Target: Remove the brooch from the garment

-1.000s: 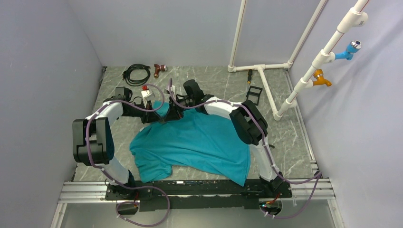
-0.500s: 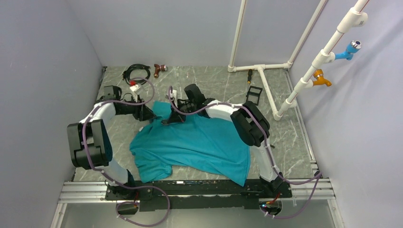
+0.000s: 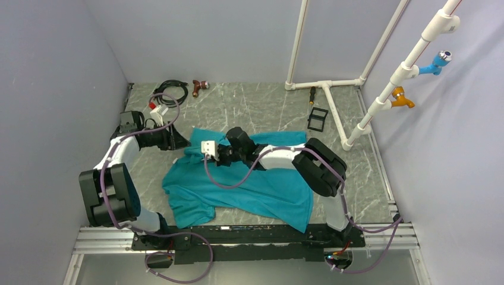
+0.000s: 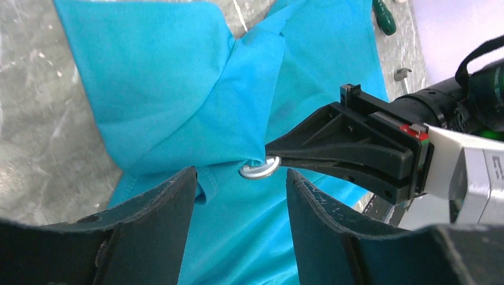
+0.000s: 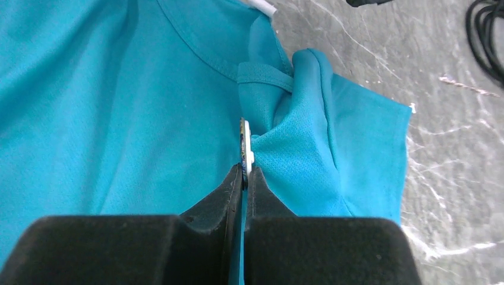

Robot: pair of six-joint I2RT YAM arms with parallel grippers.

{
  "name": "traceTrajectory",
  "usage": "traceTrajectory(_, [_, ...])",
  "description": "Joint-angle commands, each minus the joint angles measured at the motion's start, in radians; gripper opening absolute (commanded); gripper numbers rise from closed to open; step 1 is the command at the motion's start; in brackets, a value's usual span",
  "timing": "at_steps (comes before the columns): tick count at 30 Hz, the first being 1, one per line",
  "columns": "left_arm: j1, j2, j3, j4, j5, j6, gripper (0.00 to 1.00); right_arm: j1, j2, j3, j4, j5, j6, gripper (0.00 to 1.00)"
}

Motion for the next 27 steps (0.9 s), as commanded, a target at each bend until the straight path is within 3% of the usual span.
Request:
traceTrajectory(1, [-0.034, 0.005, -0.004, 0.003, -0.057, -0.074, 0.62, 0.022, -0.049, -0.072, 0.222, 0.117, -0.169, 0.0])
traceTrajectory(6, [-0.089, 0.027, -0.01, -0.026, -0.087, -0.076, 0.6, 0.04, -0.049, -0.108, 0.307, 0.154, -0.248, 0.0])
traceTrajectory(13, [-0.176, 0.075, -0.037, 0.067, -0.155, -0.148, 0.57, 0.053, -0.053, -0.163, 0.396, 0.174, -0.316, 0.0])
traceTrajectory(20, [-0.185, 0.166, 0.018, 0.094, -0.19, -0.211, 0.49, 0.063, -0.061, -0.196, 0.441, 0.177, -0.36, 0.0])
traceTrajectory(25, [-0.185, 0.208, 0.03, 0.108, -0.182, -0.233, 0.35, 0.063, -0.063, -0.208, 0.464, 0.182, -0.368, 0.0])
traceTrajectory(27, [-0.185, 0.212, 0.023, 0.123, -0.169, -0.245, 0.22, 0.063, -0.064, -0.213, 0.469, 0.187, -0.366, 0.0])
